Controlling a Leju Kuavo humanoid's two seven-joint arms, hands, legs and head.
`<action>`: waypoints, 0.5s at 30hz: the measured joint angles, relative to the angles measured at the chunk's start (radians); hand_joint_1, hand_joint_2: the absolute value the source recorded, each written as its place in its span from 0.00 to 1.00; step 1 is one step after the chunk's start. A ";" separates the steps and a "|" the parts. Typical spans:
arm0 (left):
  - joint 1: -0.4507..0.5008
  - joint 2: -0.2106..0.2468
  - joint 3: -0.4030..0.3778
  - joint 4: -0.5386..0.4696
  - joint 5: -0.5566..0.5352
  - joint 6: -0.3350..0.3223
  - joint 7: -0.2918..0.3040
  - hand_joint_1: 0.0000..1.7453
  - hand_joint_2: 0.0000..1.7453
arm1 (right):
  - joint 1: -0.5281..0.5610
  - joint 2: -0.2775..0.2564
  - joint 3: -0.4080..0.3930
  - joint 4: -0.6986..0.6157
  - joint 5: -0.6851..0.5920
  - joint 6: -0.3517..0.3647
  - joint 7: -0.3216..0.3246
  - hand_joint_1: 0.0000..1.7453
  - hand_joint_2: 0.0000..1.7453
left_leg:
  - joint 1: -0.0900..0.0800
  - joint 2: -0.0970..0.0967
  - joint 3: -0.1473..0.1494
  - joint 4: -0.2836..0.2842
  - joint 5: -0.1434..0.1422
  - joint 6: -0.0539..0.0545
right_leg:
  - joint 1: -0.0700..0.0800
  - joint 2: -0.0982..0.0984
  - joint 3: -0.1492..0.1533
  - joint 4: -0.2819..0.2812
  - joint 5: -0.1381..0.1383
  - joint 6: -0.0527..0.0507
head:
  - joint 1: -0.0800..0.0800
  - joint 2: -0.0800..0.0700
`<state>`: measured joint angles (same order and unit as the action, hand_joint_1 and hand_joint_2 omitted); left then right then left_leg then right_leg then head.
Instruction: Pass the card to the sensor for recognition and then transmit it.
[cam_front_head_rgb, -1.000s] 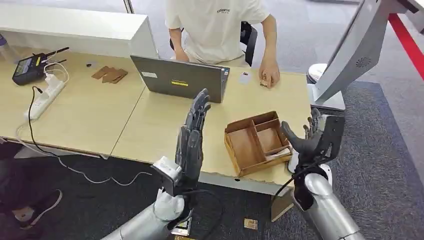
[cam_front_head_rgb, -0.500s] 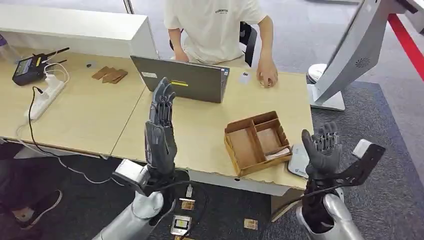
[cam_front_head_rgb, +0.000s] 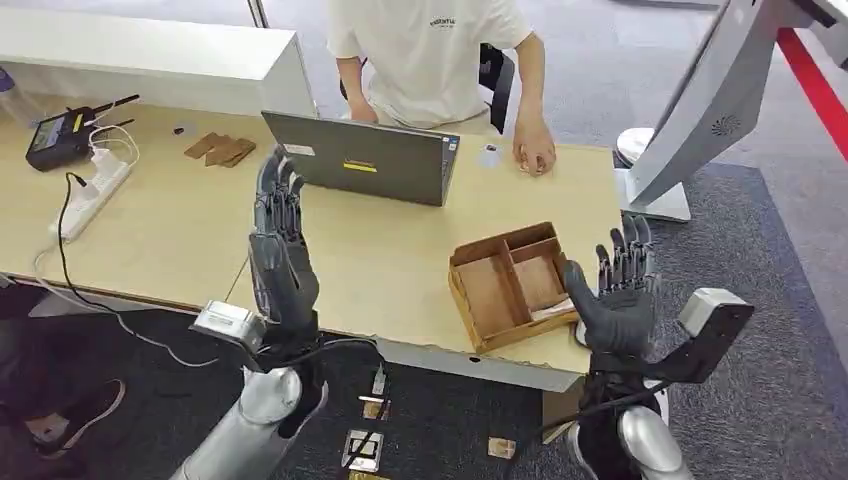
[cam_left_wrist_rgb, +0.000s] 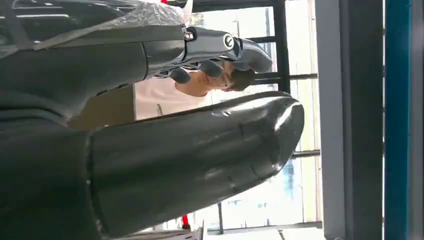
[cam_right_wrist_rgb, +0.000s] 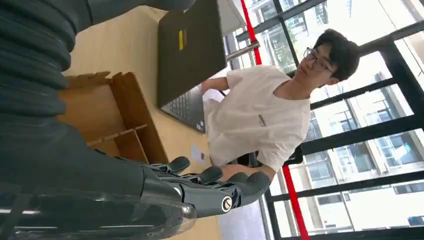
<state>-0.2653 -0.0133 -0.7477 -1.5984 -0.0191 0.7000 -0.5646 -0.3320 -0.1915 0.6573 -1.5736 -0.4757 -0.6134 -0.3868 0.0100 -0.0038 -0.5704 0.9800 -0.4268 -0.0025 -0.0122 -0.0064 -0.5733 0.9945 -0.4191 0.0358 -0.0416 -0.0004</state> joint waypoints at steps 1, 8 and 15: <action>0.003 0.000 0.004 0.000 -0.007 0.000 0.008 0.00 0.00 | 0.000 0.004 0.006 -0.005 0.005 0.003 0.004 0.00 1.00 | 0.000 0.000 0.000 0.000 0.000 0.000 | 0.000 0.000 0.000 0.000 0.000 0.000 | 0.000 0.000; 0.037 0.003 0.010 -0.022 -0.055 0.000 0.100 0.00 0.00 | 0.039 0.022 0.027 -0.060 0.136 0.000 0.047 0.00 1.00 | 0.000 0.000 0.000 0.000 0.000 0.000 | 0.000 0.000 0.000 0.000 0.000 0.000 | 0.000 0.000; 0.051 0.009 0.007 -0.043 -0.066 0.000 0.142 0.00 0.00 | 0.058 0.033 0.040 -0.125 0.232 -0.030 0.074 0.00 1.00 | 0.000 0.000 0.000 0.000 0.000 0.000 | 0.000 0.000 0.000 0.000 0.000 0.000 | 0.000 0.000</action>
<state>-0.2140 -0.0046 -0.7405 -1.6415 -0.0847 0.7000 -0.4230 -0.2739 -0.1583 0.6970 -1.6987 -0.2441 -0.6432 -0.3132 0.0099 -0.0036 -0.5703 0.9800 -0.4270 -0.0025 -0.0123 -0.0063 -0.5734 0.9944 -0.4196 0.0359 -0.0416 -0.0004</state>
